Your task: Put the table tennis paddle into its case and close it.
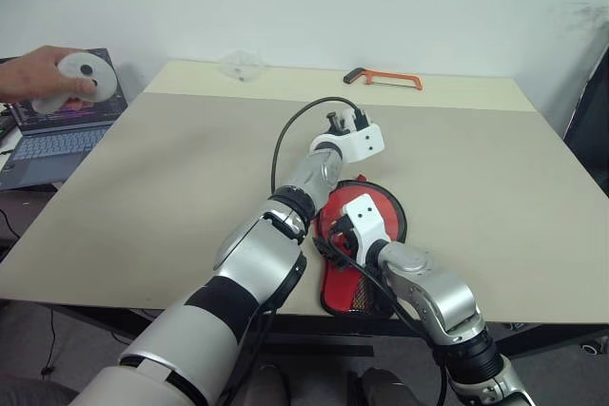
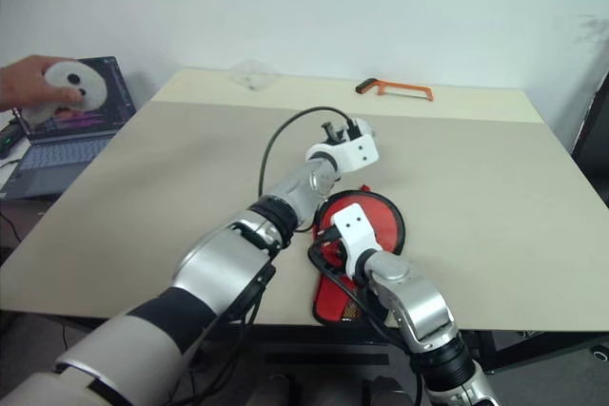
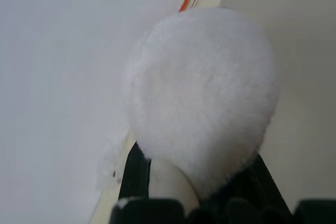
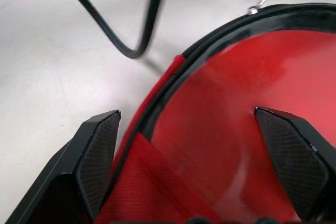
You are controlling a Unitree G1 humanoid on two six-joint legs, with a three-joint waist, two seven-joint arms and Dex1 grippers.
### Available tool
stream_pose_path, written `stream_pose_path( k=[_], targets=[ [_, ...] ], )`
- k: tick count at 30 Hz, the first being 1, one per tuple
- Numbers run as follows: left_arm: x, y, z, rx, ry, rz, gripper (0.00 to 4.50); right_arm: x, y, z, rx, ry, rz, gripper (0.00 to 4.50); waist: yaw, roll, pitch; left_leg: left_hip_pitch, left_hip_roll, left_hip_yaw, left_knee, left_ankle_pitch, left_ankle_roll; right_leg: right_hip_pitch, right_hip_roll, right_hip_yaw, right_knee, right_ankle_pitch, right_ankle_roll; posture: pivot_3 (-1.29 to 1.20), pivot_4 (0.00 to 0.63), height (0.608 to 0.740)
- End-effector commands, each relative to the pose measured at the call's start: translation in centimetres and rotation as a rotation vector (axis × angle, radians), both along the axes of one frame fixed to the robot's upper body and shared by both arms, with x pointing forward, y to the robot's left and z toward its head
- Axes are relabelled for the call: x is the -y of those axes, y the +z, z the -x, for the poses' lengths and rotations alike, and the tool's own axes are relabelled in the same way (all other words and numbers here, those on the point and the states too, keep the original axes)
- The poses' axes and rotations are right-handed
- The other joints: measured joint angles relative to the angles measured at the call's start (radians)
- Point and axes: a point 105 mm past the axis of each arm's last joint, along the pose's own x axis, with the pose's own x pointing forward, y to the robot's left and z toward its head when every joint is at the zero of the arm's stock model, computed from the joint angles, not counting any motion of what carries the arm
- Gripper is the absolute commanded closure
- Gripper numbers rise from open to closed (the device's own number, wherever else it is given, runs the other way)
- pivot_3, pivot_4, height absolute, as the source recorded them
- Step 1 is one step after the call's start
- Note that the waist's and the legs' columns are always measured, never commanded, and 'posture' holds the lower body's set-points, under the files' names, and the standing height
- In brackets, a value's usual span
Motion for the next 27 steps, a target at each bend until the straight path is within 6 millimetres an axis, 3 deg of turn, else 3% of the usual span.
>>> stream_pose_path(
  k=[1,5,7,13,18,23,27],
  targets=[
    [2.9,2.3,0.9,0.068,-0.122,-0.009,3.95,0.0,-2.0,0.6,-0.087,0.008,0.028,0.0,0.0,0.0,0.0,0.0,0.0,0.0,0.0,0.0,0.0,0.0,0.0,0.0,0.0,0.0,0.0,0.0,0.15,0.74],
    [3.2,-1.5,1.5,-0.182,-0.194,-0.023,3.95,-0.1,-2.1,0.3,-0.088,0.015,0.027,0.0,-0.001,0.001,0.0,0.0,0.0,0.0,0.0,0.0,0.0,0.0,0.0,0.0,0.0,0.0,0.0,0.0,0.15,0.74],
    [2.5,-2.2,1.4,-0.231,-0.19,-0.024,3.95,-0.2,-2.2,0.1,-0.086,0.019,0.03,0.0,-0.004,0.001,-0.001,0.0,0.0,0.0,0.0,0.0,0.0,0.0,0.0,0.0,0.0,0.0,0.0,0.0,0.15,0.74],
    [0.3,-2.2,0.7,-0.258,-0.134,0.035,1.89,-0.4,-2.4,-0.4,-0.085,0.032,0.03,0.0,-0.012,0.001,-0.001,0.001,0.0,0.0,0.0,0.0,0.0,0.0,0.0,0.0,0.002,0.0,0.0,0.0,0.15,0.74],
    [-0.1,-1.6,0.5,-0.295,-0.152,0.087,0.09,-0.4,-2.6,-0.5,-0.087,0.052,0.039,0.0,-0.012,0.001,-0.001,0.001,0.0,0.0,0.001,0.0,0.0,0.001,0.0,0.0,0.001,0.0,0.0,0.0,0.15,0.74],
    [0.4,-2.7,2.0,-0.523,-0.321,0.114,0.04,0.0,-2.3,-0.9,-0.086,0.049,0.037,0.0,-0.012,0.002,-0.001,0.001,0.0,0.0,0.001,0.0,0.0,0.001,0.0,0.0,0.002,0.0,0.0,0.0,0.15,0.74],
    [-0.7,-1.7,2.8,-0.603,-0.442,0.135,0.04,0.7,-2.1,-0.7,-0.095,0.068,0.03,0.0,-0.016,0.002,-0.001,0.001,0.0,0.0,0.001,0.0,0.0,0.001,0.0,0.0,0.002,0.0,0.0,0.0,0.15,0.74]
  ],
)
